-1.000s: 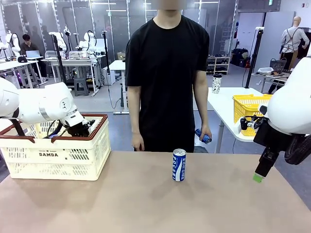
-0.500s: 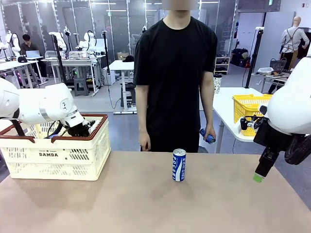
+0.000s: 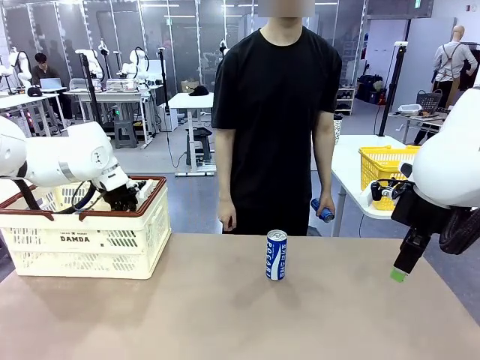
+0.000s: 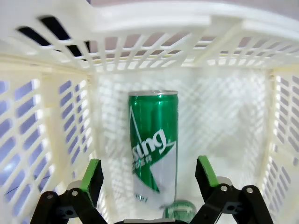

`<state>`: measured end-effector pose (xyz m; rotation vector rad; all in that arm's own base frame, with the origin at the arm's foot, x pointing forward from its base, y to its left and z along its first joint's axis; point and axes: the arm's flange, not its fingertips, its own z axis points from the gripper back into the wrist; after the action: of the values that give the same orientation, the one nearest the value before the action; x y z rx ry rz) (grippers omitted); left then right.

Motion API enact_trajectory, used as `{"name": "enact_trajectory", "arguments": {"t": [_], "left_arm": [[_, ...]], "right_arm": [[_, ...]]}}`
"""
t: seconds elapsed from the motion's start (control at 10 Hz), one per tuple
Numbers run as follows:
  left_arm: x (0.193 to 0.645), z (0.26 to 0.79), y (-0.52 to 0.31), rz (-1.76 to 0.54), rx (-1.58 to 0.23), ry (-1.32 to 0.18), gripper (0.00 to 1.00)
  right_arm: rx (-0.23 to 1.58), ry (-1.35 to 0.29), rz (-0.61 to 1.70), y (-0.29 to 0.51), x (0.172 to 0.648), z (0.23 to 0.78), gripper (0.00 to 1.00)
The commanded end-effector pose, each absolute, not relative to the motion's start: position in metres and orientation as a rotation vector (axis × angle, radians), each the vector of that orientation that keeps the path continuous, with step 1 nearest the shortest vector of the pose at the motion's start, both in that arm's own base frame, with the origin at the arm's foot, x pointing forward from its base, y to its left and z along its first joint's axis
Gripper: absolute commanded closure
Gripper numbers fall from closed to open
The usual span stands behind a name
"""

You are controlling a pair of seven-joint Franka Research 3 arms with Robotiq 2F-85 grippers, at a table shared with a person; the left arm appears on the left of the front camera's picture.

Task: Place the drinks into the Shopping basket.
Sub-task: Pick up one drink and place it into the Shopping basket.

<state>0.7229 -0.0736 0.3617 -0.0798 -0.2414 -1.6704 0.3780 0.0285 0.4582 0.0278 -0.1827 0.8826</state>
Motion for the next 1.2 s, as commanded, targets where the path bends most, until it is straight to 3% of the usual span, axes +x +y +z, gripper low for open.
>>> {"name": "enact_trajectory", "arguments": {"t": [0.0, 0.4, 0.6, 0.8, 1.1], "left_arm": [[0.693, 0.394, -0.058, -1.689, -0.03, -0.273, 0.0], [0.619, 0.474, -0.047, -1.665, 0.037, -0.376, 0.0], [0.585, 0.509, -0.064, -1.771, 0.076, -0.414, 0.0], [0.556, 0.531, -0.079, -1.797, 0.183, -0.327, 0.0], [0.525, 0.54, -0.093, -1.878, 0.157, -0.274, 0.0]], "right_arm": [[0.028, -0.181, 0.881, 0.027, 0.377, 0.458, 0.0], [0.028, -0.181, 0.881, 0.027, 0.377, 0.458, 0.0], [0.028, -0.181, 0.881, 0.027, 0.377, 0.458, 0.0], [0.028, -0.181, 0.881, 0.027, 0.377, 0.458, 0.0], [0.028, -0.181, 0.881, 0.027, 0.377, 0.458, 0.0]]}}
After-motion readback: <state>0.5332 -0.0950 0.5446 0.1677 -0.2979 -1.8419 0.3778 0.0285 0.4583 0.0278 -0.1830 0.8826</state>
